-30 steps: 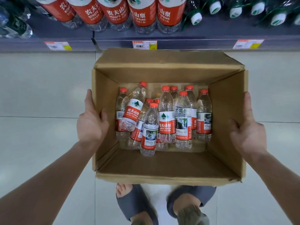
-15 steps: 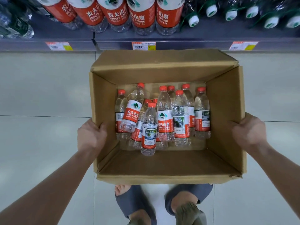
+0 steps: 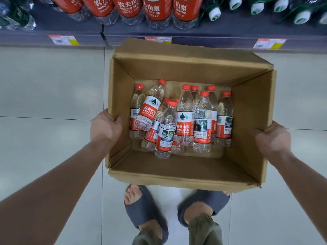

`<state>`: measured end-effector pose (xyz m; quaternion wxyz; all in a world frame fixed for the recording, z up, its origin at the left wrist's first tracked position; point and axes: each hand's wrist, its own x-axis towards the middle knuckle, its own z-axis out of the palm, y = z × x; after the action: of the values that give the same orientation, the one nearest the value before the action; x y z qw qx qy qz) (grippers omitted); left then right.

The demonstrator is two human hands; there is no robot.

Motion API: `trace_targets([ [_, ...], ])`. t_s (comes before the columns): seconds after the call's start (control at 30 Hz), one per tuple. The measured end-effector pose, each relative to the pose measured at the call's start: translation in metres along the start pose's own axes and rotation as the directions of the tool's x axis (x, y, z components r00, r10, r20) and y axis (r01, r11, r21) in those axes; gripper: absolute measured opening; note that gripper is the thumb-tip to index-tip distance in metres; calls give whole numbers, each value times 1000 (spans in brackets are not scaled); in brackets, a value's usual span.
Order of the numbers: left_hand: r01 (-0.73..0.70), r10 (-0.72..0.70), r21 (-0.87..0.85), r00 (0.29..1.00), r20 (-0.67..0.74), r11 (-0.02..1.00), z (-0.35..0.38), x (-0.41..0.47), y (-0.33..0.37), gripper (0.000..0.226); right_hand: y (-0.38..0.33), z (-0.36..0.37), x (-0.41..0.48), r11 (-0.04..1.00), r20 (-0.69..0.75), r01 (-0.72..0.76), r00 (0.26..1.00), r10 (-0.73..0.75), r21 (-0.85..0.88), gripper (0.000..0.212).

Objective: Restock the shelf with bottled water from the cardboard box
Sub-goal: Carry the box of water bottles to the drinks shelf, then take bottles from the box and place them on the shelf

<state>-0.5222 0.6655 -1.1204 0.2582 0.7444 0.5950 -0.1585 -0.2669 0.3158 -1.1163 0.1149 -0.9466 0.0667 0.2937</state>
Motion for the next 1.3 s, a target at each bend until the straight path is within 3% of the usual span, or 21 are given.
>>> trace_targets([
  [0.27, 52, -50, -43, 998, 37, 998, -2, -4, -1, 33, -9, -2, -6, 999, 13, -28, 1000, 27, 42, 10],
  [0.4, 105, -99, -131, 994, 52, 986, -8, -13, 7, 51, -9, -6, -8, 998, 24, -50, 999, 49, 39, 41],
  [0.43, 72, -74, -163, 997, -9, 984, -10, -20, 10, 62, -10, -7, -10, 996, 7, -61, 998, 61, 58, 52],
  [0.5, -139, 116, -97, 971, -207, 986, -11, -37, 17, 72, -12, -10, -17, 993, -52, -29, 998, 35, 116, 71],
  [0.6, -433, 430, 65, 847, -312, 899, -7, -63, 34, 62, -22, -13, -36, 965, -203, 247, 953, -225, 91, 84],
  [0.67, -528, 527, 63, 816, -236, 847, 3, -74, 50, 56, -31, -11, -47, 880, -249, 474, 849, -467, -35, 83],
  [0.73, -565, 567, 44, 817, -106, 824, 18, -79, 67, 54, -43, -1, -53, 810, -156, 578, 794, -587, -101, 81],
  [0.83, -556, 548, 60, 829, 109, 829, 42, -75, 88, 59, -58, 22, -54, 825, 112, 554, 832, -544, -111, 79],
  [0.93, -531, 499, 116, 838, 222, 839, 66, -65, 101, 64, -69, 43, -46, 842, 262, 516, 844, -468, -158, 75],
  [1.13, -527, 457, 221, 837, 301, 820, 100, -42, 121, 80, -84, 72, -21, 850, 334, 462, 866, -372, -252, 81],
  [1.3, -503, 430, 229, 851, 301, 834, 117, -23, 133, 93, -87, 92, -2, 921, 315, 376, 891, -328, -105, 90],
])
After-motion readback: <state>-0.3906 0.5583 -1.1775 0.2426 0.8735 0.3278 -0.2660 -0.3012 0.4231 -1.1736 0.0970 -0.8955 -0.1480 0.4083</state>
